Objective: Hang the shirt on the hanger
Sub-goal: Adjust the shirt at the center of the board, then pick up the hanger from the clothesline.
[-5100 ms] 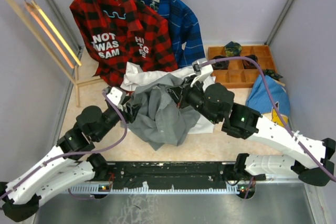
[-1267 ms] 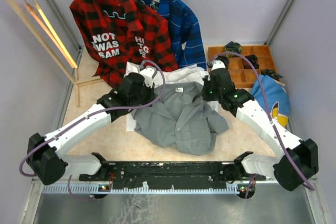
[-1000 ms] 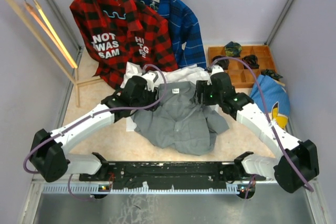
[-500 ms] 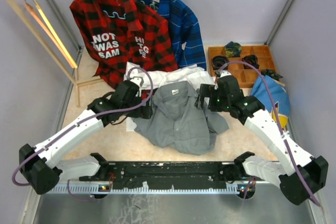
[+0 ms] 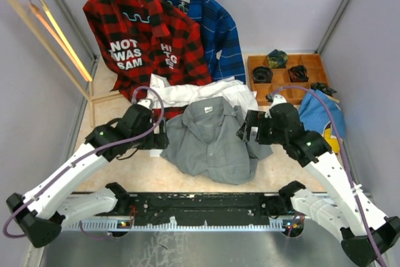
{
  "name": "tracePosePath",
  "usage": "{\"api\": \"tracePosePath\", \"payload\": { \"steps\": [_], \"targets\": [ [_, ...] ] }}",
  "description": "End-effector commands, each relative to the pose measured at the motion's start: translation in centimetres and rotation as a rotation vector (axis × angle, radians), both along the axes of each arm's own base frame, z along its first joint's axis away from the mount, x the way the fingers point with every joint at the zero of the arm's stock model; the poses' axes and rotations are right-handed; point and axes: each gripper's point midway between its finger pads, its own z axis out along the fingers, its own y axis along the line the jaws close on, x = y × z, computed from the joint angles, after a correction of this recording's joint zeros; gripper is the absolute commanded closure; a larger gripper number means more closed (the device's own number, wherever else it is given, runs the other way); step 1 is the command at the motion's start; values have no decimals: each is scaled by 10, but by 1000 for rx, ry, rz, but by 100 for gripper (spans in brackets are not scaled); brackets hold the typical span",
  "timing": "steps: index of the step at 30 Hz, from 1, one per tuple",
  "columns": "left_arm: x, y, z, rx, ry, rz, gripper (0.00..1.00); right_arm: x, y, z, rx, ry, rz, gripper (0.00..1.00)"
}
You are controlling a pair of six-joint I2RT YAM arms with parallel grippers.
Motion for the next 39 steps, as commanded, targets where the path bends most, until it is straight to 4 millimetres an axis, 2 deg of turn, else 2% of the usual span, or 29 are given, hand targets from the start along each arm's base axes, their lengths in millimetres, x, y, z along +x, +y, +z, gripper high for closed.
{"api": "tracePosePath", "payload": {
  "steps": [1,5,9,10,14,16,19,23,25,26,29,33,36,39],
  "targets": [
    [-1,14,27,-30,-106,22,1,-8,-8,7,-23,-25,18,1],
    [6,34,64,-70,-269,106,1,-14,-2,15,-5,-47,77,1],
    [8,37,92,-149,-392,112,1,-12,4,39,28,-100,106,1],
    [8,37,93,-153,-396,112,1,-10,6,46,41,-114,110,1],
    [9,42,74,-89,-349,138,1,3,19,62,65,-126,121,1],
    [9,47,74,-82,-360,150,1,9,30,71,66,-142,123,1],
    [8,61,77,-62,-383,196,1,10,62,85,69,-176,173,1],
    [5,67,69,-36,-364,219,1,20,109,111,107,-227,243,6],
    [7,70,78,-34,-400,220,2,24,127,123,147,-249,274,8],
    [10,72,86,-33,-427,224,2,26,133,127,167,-258,279,8],
    [20,78,136,-6,-547,215,5,29,135,125,187,-261,264,9],
    [40,76,211,23,-668,203,14,22,120,108,166,-239,226,10],
    [53,72,268,19,-761,214,16,12,105,96,151,-220,200,10],
    [73,67,313,57,-831,228,21,2,89,84,135,-205,173,9]
  ]
}}
